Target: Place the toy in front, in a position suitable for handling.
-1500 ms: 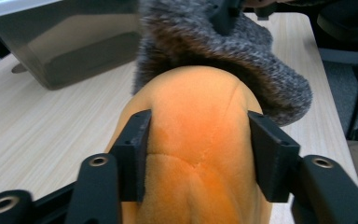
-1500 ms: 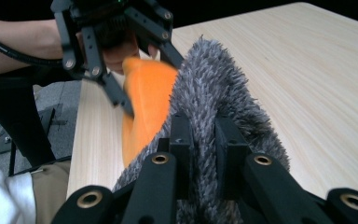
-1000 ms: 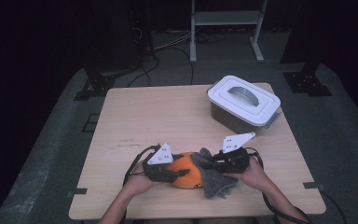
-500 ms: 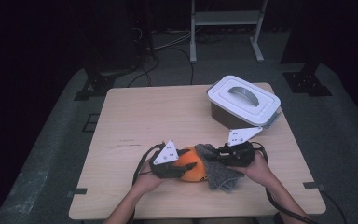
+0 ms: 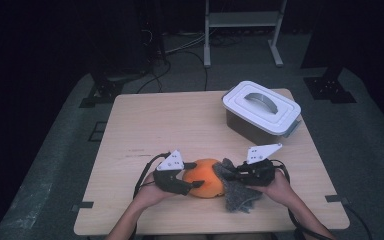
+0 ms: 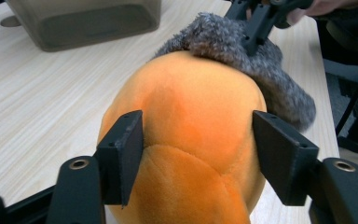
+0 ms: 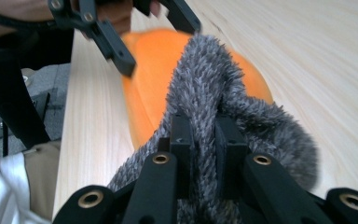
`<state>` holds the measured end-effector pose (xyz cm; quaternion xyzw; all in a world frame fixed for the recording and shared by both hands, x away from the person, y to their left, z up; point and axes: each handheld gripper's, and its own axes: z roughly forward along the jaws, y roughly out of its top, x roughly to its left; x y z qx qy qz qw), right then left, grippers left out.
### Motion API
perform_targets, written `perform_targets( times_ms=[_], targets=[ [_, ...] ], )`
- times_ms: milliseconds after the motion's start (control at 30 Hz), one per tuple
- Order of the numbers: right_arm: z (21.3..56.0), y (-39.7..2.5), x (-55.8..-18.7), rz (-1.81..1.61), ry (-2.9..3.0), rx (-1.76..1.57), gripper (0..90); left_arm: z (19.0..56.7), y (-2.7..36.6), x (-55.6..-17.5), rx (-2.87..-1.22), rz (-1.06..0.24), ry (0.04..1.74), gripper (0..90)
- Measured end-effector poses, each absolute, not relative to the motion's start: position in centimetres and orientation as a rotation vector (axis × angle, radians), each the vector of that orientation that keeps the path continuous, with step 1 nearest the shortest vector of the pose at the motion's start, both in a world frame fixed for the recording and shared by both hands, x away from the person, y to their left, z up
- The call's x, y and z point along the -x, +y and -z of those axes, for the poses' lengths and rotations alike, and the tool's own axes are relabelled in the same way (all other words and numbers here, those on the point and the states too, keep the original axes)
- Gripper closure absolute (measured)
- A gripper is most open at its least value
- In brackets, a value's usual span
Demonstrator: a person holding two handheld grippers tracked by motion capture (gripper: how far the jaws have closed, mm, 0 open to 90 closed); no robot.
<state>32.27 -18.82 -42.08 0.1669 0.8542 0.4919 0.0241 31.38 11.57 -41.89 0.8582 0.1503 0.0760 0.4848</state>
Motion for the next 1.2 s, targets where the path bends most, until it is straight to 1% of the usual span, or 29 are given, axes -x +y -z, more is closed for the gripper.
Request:
perform_targets(
  times_ms=[133,300,367,433,500,567,633,700,800,867,1000,1200],
  targets=[
    [41.8,-19.7,-32.2,-1.464,2.634,-0.529,79.0,42.1,11.4,-31.3,-2.093,-0.185,0.332,38.9],
    [40.2,-18.2,-32.5,-1.510,2.603,-0.471,79.1,42.0,11.3,-31.0,-2.114,-0.186,0.291,38.9],
    [40.2,-17.2,-32.7,-1.508,2.613,-0.451,79.1,41.7,11.6,-31.1,-2.121,-0.170,0.309,34.8],
    [40.7,-16.7,-32.7,-1.518,2.622,-0.447,79.1,41.3,11.8,-31.4,-2.098,-0.123,0.362,25.8],
    [41.0,-16.5,-32.6,-1.529,2.630,-0.441,79.1,41.0,11.9,-31.6,-2.085,-0.099,0.405,18.9],
    [41.1,-16.4,-32.4,-1.526,2.636,-0.428,79.1,41.2,11.9,-31.8,-2.106,-0.093,0.417,18.2],
    [41.1,-16.6,-32.2,-1.512,2.639,-0.422,79.1,41.6,11.9,-32.0,-2.123,-0.062,0.430,20.0],
    [41.3,-17.0,-32.1,-1.518,2.639,-0.437,79.1,41.8,11.8,-31.9,-2.138,-0.080,0.410,25.6],
    [42.0,-18.1,-32.2,-1.507,2.647,-0.476,79.0,42.0,11.7,-31.7,-2.155,-0.095,0.380,29.7],
    [42.6,-19.1,-32.3,-1.481,2.650,-0.524,78.9,42.2,12.0,-31.8,-2.151,-0.082,0.372,32.1],
    [43.0,-20.3,-32.3,-1.457,2.647,-0.583,78.9,42.3,12.1,-31.8,-2.146,-0.072,0.375,32.9],
    [41.0,-17.9,-31.6,-1.554,2.614,-0.457,78.9,42.3,11.8,-31.6,-2.150,-0.083,0.373,32.3]
  ],
)
